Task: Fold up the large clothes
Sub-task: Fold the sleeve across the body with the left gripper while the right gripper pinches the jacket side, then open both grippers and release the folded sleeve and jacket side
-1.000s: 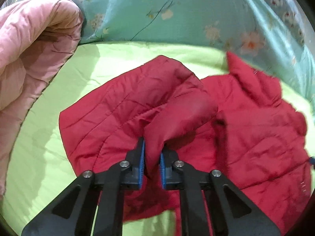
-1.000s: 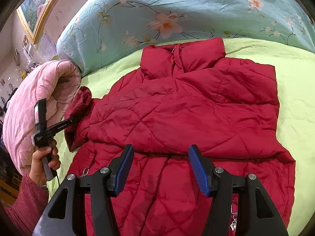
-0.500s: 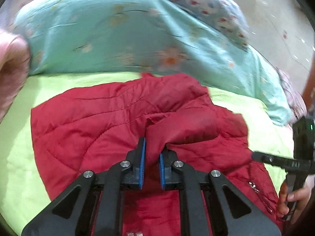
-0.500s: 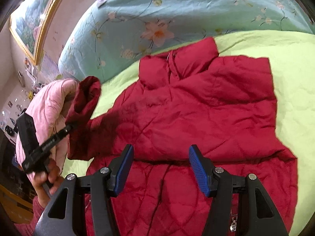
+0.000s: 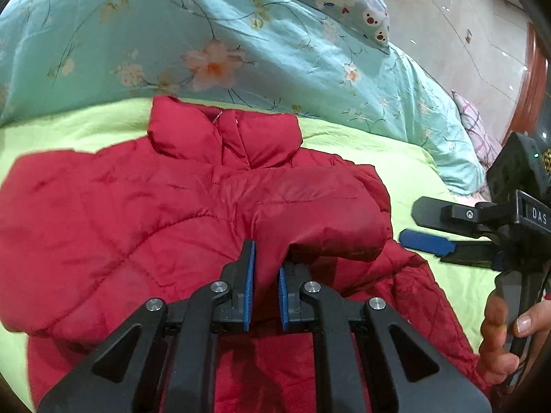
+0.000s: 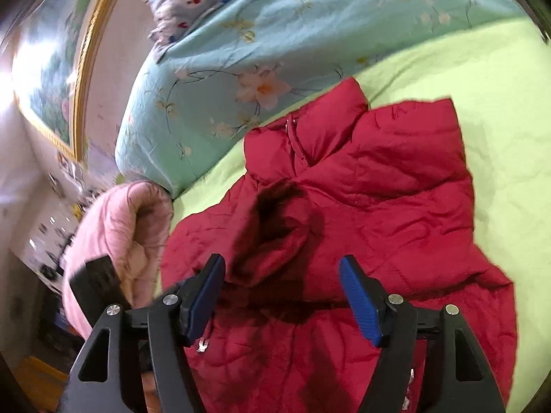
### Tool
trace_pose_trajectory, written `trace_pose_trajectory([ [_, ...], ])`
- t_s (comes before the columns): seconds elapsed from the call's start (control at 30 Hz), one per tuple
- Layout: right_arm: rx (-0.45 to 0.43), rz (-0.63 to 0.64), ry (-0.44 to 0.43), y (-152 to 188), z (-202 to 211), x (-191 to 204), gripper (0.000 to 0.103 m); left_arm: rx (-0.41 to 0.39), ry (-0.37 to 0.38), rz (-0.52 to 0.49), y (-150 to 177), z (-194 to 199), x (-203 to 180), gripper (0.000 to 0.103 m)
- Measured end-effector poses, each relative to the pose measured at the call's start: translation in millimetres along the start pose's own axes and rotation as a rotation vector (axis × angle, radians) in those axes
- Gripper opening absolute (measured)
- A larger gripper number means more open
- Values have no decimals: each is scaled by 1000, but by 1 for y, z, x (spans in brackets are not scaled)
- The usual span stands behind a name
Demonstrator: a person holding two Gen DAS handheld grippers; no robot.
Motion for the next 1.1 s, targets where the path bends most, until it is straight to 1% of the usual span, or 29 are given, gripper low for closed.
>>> trace_pose_trajectory([
  [0.1, 64, -72, -69, 1, -17, -3, 71, -5, 10, 13, 6, -3, -3, 9],
  [0.2, 109, -96, -72, 5, -31, -3, 72, -4, 15, 4, 11, -5, -8, 9],
  [0.27, 139, -120, -102, 7, -44, -1, 72, 0, 9, -14, 12, -6, -11, 9],
  [0.37, 143, -148, -114, 5, -56, 0, 71, 12, 3, -22, 15, -8, -12, 10],
  [0.43, 143, -156, -128, 2, -62, 1, 57, 22, 3, -11, 17, -8, -9, 10],
  [0.47, 150, -156, -126, 2, -66, 2, 30, 32, -1, -11, 19, -8, -8, 11],
  [0.5, 157, -156, -125, 1, -68, 3, 11, 45, -2, -14, 21, -7, -7, 14],
  [0.53, 165, -158, -131, 1, -71, 5, 11, 54, 2, -17, 23, -5, -7, 17],
  [0.57, 161, -153, -133, 0, -70, 6, 8, 62, 10, -19, 24, -2, -7, 19],
  [0.6, 155, -141, -130, -1, -69, 8, 6, 68, 24, -21, 26, 5, -8, 23],
  [0.67, 133, -101, -107, -4, -65, 12, 5, 64, 48, -19, 27, 17, -9, 31],
  [0.7, 121, -92, -97, -5, -62, 12, 5, 59, 51, -16, 26, 23, -9, 39],
  [0.73, 109, -86, -86, -8, -60, 11, 5, 44, 39, -15, 24, 31, -5, 45],
  [0.83, 71, -71, -41, -18, -52, 3, 4, -6, -4, 19, 15, 51, 14, 46],
  [0.9, 56, -60, -22, -23, -46, -1, 4, -59, -69, 71, 4, 65, 40, 46],
  [0.93, 42, -45, -7, -27, -40, -1, 4, -74, -84, 94, 0, 69, 50, 46],
  [1.03, 15, -29, -7, -36, -25, -2, 4, -93, -100, 192, -8, 73, 87, 46],
  [1.1, -3, -20, -13, -42, -13, -3, 4, -81, -104, 228, -9, 68, 107, 46],
])
Point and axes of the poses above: each gripper's, at about its wrist camera, not at the fingertips, and z roughly against the way its jaws point, x to its left, y to its underside, the point moved 10 cm from there along -z, roughly the way its jaws point, and after that the axes turned 8 degrees about y, right-handed, at the moved point
